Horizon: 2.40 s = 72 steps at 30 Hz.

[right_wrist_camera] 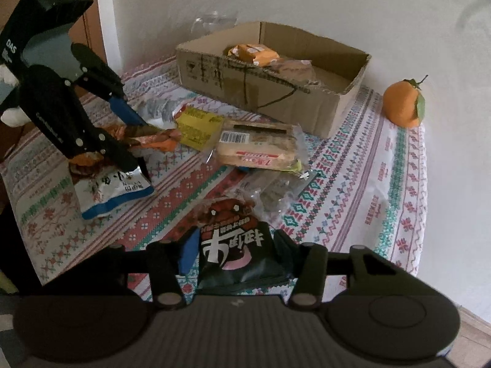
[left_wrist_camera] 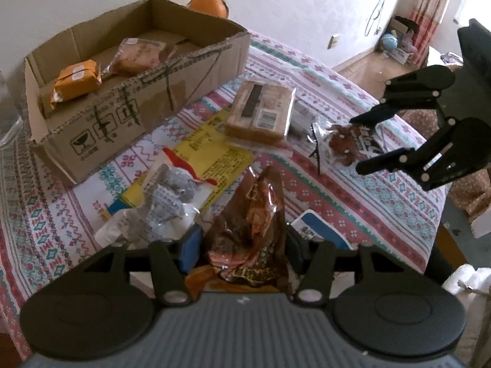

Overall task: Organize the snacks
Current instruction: 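Move the right tool to the black snack bag while the left tool approaches the brown chip bag, then grasp the black snack bag with the right tool while the left tool grasps the brown chip bag, then lower the black snack bag into the box and open the right tool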

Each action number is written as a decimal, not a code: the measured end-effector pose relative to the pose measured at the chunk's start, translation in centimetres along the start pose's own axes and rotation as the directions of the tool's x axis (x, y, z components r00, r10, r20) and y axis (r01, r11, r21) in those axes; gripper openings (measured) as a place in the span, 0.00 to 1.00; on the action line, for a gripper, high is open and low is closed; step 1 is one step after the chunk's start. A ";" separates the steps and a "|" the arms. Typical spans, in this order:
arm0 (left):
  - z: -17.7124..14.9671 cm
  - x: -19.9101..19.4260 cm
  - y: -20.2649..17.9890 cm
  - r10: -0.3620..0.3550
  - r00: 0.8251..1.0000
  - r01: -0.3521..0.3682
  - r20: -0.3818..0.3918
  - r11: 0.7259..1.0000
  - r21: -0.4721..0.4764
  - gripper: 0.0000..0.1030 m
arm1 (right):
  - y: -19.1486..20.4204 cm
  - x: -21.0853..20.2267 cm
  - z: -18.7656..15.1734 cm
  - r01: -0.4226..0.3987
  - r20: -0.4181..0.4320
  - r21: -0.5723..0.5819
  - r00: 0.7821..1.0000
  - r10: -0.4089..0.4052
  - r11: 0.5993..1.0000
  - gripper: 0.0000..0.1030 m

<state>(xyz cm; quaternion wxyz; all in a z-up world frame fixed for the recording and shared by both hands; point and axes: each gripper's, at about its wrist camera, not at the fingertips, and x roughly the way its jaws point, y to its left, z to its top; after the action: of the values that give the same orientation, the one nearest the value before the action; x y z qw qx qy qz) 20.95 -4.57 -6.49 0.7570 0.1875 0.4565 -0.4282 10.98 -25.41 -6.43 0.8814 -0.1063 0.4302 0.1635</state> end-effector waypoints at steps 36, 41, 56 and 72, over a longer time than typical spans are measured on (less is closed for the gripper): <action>-0.1 -2.8 -1.3 0.075 0.997 -0.075 0.031 0.997 -0.017 0.54 | 0.8 0.9 -1.0 -0.034 -0.043 -0.016 0.999 0.034 0.999 0.58; -0.1 -3.0 -1.3 0.083 0.996 -0.082 0.025 0.996 -0.018 0.54 | 0.7 0.5 -0.9 -0.021 -0.041 -0.005 0.999 0.021 1.000 0.50; -0.4 -5.4 -2.3 0.140 0.989 -0.137 0.038 0.988 -0.065 0.54 | -1.9 -2.0 7.2 -0.003 0.139 -0.047 0.990 0.009 0.999 0.51; -1.0 -6.5 -2.3 0.176 0.983 -0.168 0.049 0.977 -0.131 0.54 | -1.6 8.9 23.9 -0.048 0.175 -0.178 0.981 0.080 0.983 0.51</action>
<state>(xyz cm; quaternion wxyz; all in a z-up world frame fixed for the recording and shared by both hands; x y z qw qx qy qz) 17.16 -2.07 -1.25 0.8150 0.1648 0.4418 -0.3367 33.98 -17.35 1.13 0.8987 -0.1531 0.3353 0.2376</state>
